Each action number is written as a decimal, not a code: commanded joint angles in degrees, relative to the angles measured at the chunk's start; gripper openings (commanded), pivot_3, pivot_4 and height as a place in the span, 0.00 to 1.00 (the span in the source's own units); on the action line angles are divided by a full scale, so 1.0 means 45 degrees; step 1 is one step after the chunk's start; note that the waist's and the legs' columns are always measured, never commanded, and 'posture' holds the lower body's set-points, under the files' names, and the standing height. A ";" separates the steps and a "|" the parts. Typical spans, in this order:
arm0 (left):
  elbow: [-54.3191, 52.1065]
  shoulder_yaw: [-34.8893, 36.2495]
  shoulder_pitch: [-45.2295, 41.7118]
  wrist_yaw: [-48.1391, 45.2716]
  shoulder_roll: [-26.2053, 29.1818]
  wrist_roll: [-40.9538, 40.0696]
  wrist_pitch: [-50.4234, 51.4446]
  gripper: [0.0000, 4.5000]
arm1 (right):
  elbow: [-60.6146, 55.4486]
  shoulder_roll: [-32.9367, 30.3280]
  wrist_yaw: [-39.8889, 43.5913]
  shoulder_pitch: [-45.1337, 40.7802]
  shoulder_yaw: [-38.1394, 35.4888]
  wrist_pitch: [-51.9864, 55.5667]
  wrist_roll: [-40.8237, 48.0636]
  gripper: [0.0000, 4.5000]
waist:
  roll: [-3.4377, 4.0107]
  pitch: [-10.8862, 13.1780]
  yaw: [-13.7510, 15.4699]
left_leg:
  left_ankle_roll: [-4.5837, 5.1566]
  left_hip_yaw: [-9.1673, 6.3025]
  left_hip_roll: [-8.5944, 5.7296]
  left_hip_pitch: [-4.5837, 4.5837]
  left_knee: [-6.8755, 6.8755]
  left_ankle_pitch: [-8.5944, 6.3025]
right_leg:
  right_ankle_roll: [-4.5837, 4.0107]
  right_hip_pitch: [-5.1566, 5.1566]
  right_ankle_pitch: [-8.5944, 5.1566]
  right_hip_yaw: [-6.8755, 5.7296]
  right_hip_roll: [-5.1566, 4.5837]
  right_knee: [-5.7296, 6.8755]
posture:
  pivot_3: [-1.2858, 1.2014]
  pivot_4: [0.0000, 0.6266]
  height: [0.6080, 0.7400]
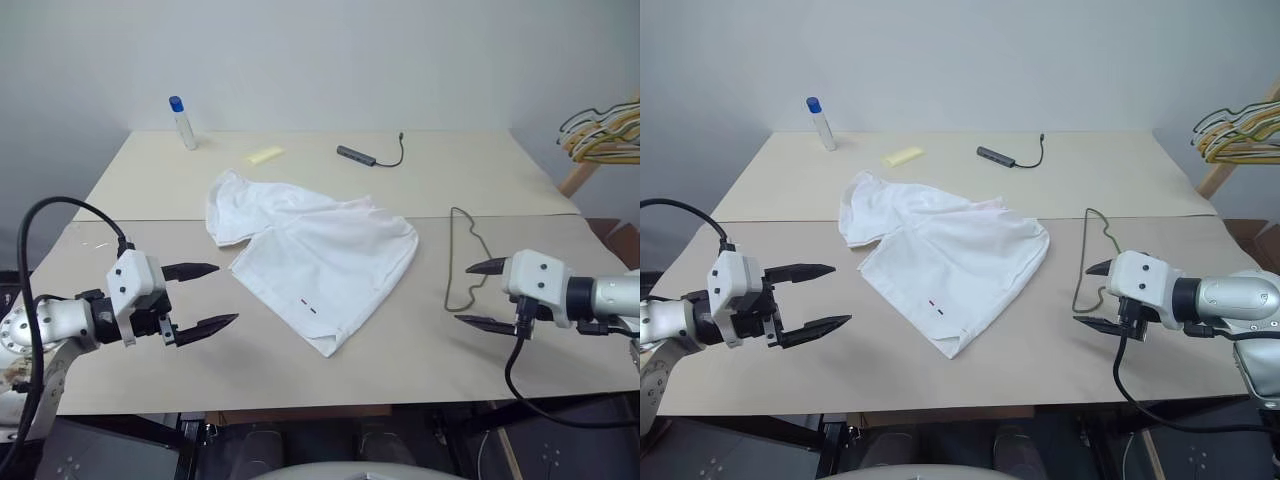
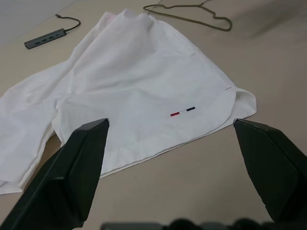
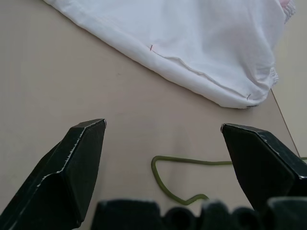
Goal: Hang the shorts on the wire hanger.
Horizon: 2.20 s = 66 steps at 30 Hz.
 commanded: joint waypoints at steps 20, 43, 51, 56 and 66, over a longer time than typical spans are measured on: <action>-0.0494 -0.1154 -0.1159 0.0745 -0.0536 -0.0423 0.1206 1.00 | -0.0256 -0.0089 -0.0782 -0.0894 0.0581 0.0806 -0.0514 1.00 | 0.0001 0.0000 -0.0027 | -0.0001 0.0001 -0.0002 -0.0001 0.0000 0.0000 | -0.0002 -0.0001 0.0001 0.0001 0.0000 0.0000 | 0.53 0.00 1.00; 0.1564 -0.9133 -0.3983 0.2230 -0.4295 0.5499 0.1066 1.00 | -0.2429 0.0634 -0.2590 0.0107 0.0432 0.2601 -0.0314 1.00 | 0.0003 -0.0007 -0.0452 | 0.0001 -0.0003 -0.0012 -0.0007 0.0013 0.0000 | 0.0003 0.0004 0.0003 0.0016 0.0005 0.0004 | 0.50 0.00 1.00; 0.2078 -0.9609 -0.4192 0.3561 -0.5098 0.6637 0.2566 0.96 | -0.2218 0.0653 -0.2760 -0.0129 0.0696 0.2538 -0.0419 1.00 | 0.0006 -0.0014 -0.0419 | 0.0001 -0.0004 -0.0015 -0.0007 0.0021 0.0000 | 0.0010 0.0010 0.0004 0.0021 0.0011 0.0001 | 0.50 0.00 1.00; 0.1789 -0.9707 -0.4124 0.3359 -0.4921 0.6671 0.2725 0.68 | -0.2002 0.0641 -0.2743 -0.0281 0.0790 0.2450 -0.0510 1.00 | 0.0018 -0.0023 -0.0437 | 0.0001 -0.0006 -0.0011 0.0000 0.0020 0.0000 | 0.0009 0.0010 0.0005 0.0018 0.0014 0.0004 | 0.50 0.00 1.00; 0.2101 -0.9127 -0.4416 0.3517 -0.4835 0.6404 0.3374 0.01 | -0.1752 0.0640 -0.2757 -0.0573 0.1120 0.2392 -0.0761 1.00 | 0.0031 -0.0035 -0.0455 | 0.0001 -0.0007 -0.0010 0.0003 0.0020 0.0000 | 0.0010 0.0012 0.0004 0.0019 0.0019 0.0004 | 0.50 0.00 1.00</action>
